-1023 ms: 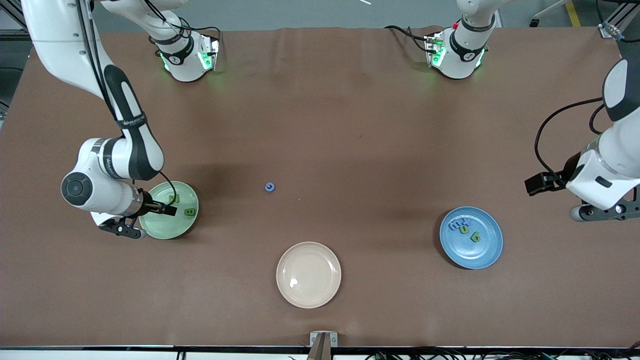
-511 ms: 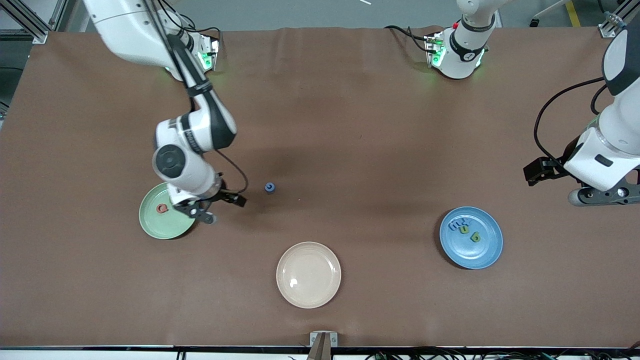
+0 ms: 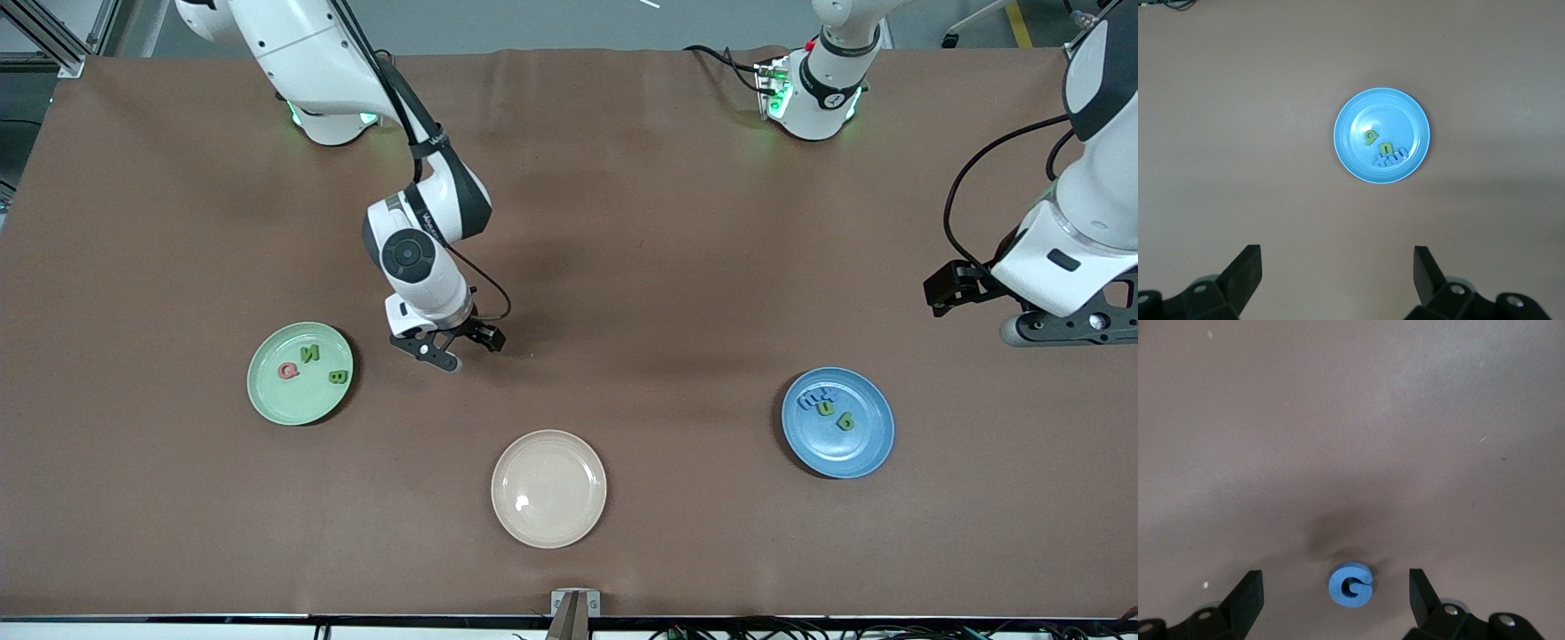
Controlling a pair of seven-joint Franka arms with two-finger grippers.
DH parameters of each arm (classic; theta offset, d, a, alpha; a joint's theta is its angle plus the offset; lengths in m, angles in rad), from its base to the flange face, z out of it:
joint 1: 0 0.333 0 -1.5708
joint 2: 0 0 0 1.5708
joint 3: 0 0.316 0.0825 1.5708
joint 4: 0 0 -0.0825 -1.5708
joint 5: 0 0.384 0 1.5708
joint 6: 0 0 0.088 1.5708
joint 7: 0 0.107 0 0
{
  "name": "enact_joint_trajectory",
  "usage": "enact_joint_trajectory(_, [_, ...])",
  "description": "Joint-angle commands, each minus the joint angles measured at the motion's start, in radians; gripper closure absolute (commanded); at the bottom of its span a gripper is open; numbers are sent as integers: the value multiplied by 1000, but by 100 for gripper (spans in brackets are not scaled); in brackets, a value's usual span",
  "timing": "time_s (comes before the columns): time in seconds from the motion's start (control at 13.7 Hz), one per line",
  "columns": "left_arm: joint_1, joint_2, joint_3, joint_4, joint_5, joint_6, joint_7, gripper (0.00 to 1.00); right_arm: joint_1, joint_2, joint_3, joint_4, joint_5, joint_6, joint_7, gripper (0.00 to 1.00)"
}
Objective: Sort upper and lower case letters into plates
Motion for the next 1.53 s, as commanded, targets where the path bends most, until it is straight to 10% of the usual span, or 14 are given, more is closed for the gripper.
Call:
enact_joint_trajectory(0.0, [10,-50,5,-14,-28,-38,29,0,24,11,-16,-26,1,47,21,25])
enact_joint_trajectory(0.66, [-205,-114,279,-24,-132,-92,64,0,58,11,-14,-94,1,113,68,48])
enact_joint_trajectory(1.1, [-337,-182,444,-71,-232,-67,67,0,54,8,-16,-92,3,102,73,98])
enact_joint_trajectory(1.46, [-394,-243,582,-117,-347,-50,70,0,-84,-81,-19,-71,1,-29,-118,100])
